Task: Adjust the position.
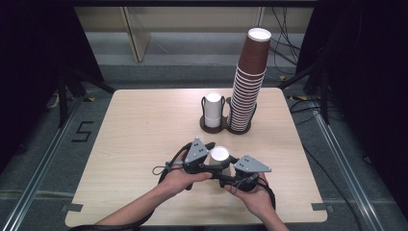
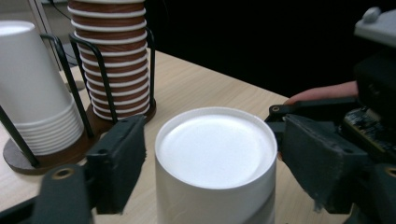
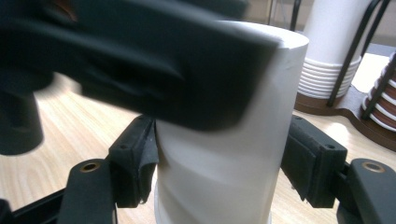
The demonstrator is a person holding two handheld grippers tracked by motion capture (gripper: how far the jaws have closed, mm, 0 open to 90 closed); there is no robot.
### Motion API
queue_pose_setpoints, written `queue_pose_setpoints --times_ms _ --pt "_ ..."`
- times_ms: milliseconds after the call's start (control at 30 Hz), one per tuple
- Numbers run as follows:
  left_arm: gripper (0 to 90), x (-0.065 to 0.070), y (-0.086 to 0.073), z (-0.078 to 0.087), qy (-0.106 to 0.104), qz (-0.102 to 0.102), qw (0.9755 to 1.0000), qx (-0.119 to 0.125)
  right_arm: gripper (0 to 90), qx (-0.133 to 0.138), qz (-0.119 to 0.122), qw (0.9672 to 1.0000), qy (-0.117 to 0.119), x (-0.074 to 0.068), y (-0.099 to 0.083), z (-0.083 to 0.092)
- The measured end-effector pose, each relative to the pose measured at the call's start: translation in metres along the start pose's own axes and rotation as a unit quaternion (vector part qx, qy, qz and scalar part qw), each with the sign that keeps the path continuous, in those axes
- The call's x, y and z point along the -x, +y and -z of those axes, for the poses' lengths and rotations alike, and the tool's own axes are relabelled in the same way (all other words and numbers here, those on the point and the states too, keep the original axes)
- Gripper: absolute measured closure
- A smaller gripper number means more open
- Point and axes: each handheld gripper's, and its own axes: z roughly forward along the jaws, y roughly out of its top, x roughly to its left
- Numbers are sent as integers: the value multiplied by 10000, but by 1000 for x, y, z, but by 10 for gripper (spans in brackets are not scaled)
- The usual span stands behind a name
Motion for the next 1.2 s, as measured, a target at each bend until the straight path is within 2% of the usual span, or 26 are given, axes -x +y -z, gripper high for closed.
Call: queue_pose_setpoints --times_ms 67,100,133,167,200,233,267,333,367,400,433,467,500,533,567,600,700,733,767,900,967,1033,1200 --pt "145 0 2 4 43 -68 9999 70 330 -11 -47 10000 21 2 0 1" --pt "140 -1 3 6 67 -111 9999 92 330 0 -217 9998 9 2 0 1" --pt "128 -1 4 9 105 -130 9998 92 330 28 -165 9999 -33 5 0 2" --pt "106 -1 4 11 135 -134 9998 103 330 20 -259 9996 -55 6 0 3" --pt "84 -2 4 14 153 -154 9997 94 330 74 -170 9998 -88 10 1 4" --pt "62 -3 3 16 181 -170 9996 112 329 69 -419 9990 -148 11 1 6" --pt "41 -5 2 19 227 -223 9995 73 328 155 -347 9992 -140 16 1 7" --pt "2 -5 1 21 265 -265 9993 55 326 202 -486 9983 -250 21 2 10" --pt "2 -6 -1 24 305 -281 9991 58 326 202 -486 9983 -250 21 2 10" --pt "0 -7 -4 28 321 -361 9988 -8 324 233 -666 9972 -238 26 2 12" --pt "0 -7 -6 29 312 -303 9991 7 324 201 -658 9970 -364 27 2 15" --pt "0 -7 -6 29 312 -303 9991 7 324 201 -658 9970 -364 27 2 15" --pt "0 -8 -8 30 310 -413 9986 58 324 328 -1015 9940 -255 31 2 16" --pt "0 -7 -11 32 320 -411 9986 -62 323 317 -1093 9931 -271 32 2 18" --pt "0 -6 -13 33 332 -448 9984 -113 323 422 -1189 9918 -208 35 1 18" --pt "0 -5 -16 32 318 -430 9985 -83 324 423 -1346 9897 -242 36 1 20" --pt "0 -3 -24 30 243 -506 9982 -195 323 510 -1761 9830 -116 40 1 23" --pt "0 -3 -24 30 243 -506 9982 -195 324 534 -1735 9832 -167 41 1 23" --pt "0 0 -28 27 208 -512 9982 -225 324 623 -1859 9806 -65 42 1 23" --pt "0 3 -32 21 132 -554 9979 -295 323 639 -1984 9780 -18 42 1 23" --pt "0 4 -32 19 109 -538 9982 -252 323 646 -1973 9782 -15 42 1 23" --pt "0 6 -33 16 67 -604 9979 -242 323 660 -2000 9776 35 41 1 24" --pt "0 8 -33 14 22 -648 9974 -311 322 659 -2018 9772 75 39 1 23"
